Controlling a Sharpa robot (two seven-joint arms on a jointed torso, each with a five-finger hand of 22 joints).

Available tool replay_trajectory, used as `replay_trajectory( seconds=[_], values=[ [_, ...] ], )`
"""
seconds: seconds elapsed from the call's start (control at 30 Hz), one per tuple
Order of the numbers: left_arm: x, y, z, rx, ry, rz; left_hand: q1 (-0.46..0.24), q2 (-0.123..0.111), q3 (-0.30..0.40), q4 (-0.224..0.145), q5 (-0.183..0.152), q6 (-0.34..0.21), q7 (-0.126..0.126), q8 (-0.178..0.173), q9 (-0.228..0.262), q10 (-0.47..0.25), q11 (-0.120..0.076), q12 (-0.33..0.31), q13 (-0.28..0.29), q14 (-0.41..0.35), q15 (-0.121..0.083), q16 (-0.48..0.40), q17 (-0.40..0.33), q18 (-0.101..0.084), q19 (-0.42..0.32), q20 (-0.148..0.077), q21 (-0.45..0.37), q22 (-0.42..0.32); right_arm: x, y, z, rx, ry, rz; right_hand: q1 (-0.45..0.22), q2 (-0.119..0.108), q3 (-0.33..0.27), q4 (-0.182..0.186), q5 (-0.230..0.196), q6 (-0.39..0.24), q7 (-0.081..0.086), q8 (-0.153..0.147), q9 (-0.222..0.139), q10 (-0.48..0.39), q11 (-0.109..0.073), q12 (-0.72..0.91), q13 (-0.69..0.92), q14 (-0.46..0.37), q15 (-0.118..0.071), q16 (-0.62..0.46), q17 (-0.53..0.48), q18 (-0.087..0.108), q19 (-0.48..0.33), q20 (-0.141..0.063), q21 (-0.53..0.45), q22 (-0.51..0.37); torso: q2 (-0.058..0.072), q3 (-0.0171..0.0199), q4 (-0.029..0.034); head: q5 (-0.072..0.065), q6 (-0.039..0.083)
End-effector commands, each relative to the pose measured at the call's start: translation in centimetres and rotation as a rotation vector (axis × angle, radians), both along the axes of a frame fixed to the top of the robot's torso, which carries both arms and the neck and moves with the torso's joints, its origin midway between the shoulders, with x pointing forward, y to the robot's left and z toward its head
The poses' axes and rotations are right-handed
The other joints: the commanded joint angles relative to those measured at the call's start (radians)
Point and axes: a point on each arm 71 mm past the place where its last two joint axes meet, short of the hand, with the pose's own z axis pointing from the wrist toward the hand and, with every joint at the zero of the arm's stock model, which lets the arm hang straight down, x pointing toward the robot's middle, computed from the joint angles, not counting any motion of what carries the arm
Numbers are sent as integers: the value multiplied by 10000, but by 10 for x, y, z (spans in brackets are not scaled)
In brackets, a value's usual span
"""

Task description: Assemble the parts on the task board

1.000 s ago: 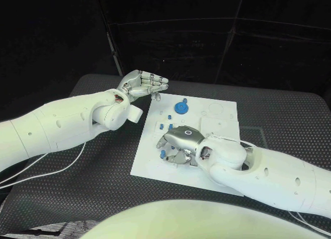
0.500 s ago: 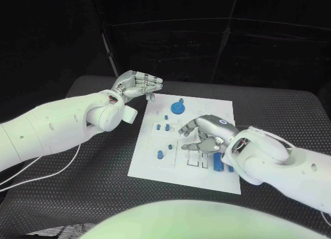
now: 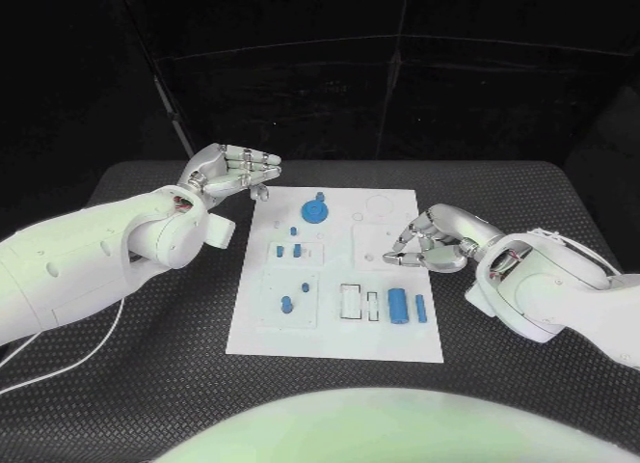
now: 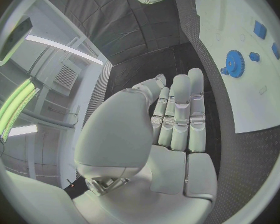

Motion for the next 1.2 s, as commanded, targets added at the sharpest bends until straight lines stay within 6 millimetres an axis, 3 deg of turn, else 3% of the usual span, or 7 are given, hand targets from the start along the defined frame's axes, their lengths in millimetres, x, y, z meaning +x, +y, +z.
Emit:
replay_trajectory(
  seconds=[0.03,0.17,0.3,0.53,0.8,1.2],
  values=[
    [0,1,0,-143,23,12,37,39,7,-70,-9,57,31,-18,-3,-43,3,-1,-7,-16,31,-69,-16,131,4,63,-41,-15,-6,-9,-5,-1176,309,-776,-54,-4,-248,14,-278,-127,-39,282,195,16,-1,677,881,838,-9,79,1458,-171,99,4,92,160,-15,-6,-38,-118,0],
    [-1,0,0,-152,37,4,37,39,7,-70,-9,57,31,-18,-3,-43,3,-1,-7,-16,31,-69,-16,131,4,63,-41,-15,-11,-11,-10,-1878,409,-773,-74,-51,-386,19,-354,-188,-64,506,353,9,-5,911,1229,849,-14,121,1544,-188,140,3,157,288,-44,-6,-73,-136,0],
    [-1,-1,-1,-170,44,-25,37,39,7,-70,-9,57,31,-18,-3,-43,3,-1,-7,-16,31,-69,-16,131,4,63,-41,-15,-19,-9,-18,-2254,611,-651,-73,-60,-420,20,-366,-223,-66,578,407,-1,-8,957,1310,852,-15,132,1566,-193,147,3,173,319,-70,-14,-58,-176,0],
    [-1,1,-2,-152,63,13,37,39,7,-70,-9,57,31,-18,-3,-43,3,-1,-7,-16,31,-69,-16,131,4,63,-41,-15,-26,-4,-27,-2578,670,-486,-138,-57,-497,25,-145,-315,-81,819,579,18,-16,1121,1596,856,-19,153,1609,-199,149,2,197,369,-85,-17,-96,-141,0],
    [-1,1,-2,-153,72,9,37,39,7,-70,-9,57,31,-18,-3,-43,3,-1,-7,-16,31,-69,-16,131,4,63,-41,-15,-29,3,-34,-2746,851,-251,-196,-52,-533,28,-121,-310,-130,1097,774,83,-55,1288,1863,860,-46,166,1637,-201,148,-16,212,402,-69,-25,-84,-171,0],
    [-1,2,-2,-150,77,11,31,51,9,-73,-10,64,21,-13,-2,-30,-5,14,-3,-15,27,-69,-22,133,7,62,-47,-18,-35,14,-50,-2829,1181,104,-295,-55,-562,32,-126,-366,-145,1246,892,108,-68,1365,1994,859,-58,167,1637,-200,133,-28,207,396,-51,-22,-88,-131,0]
  ],
)
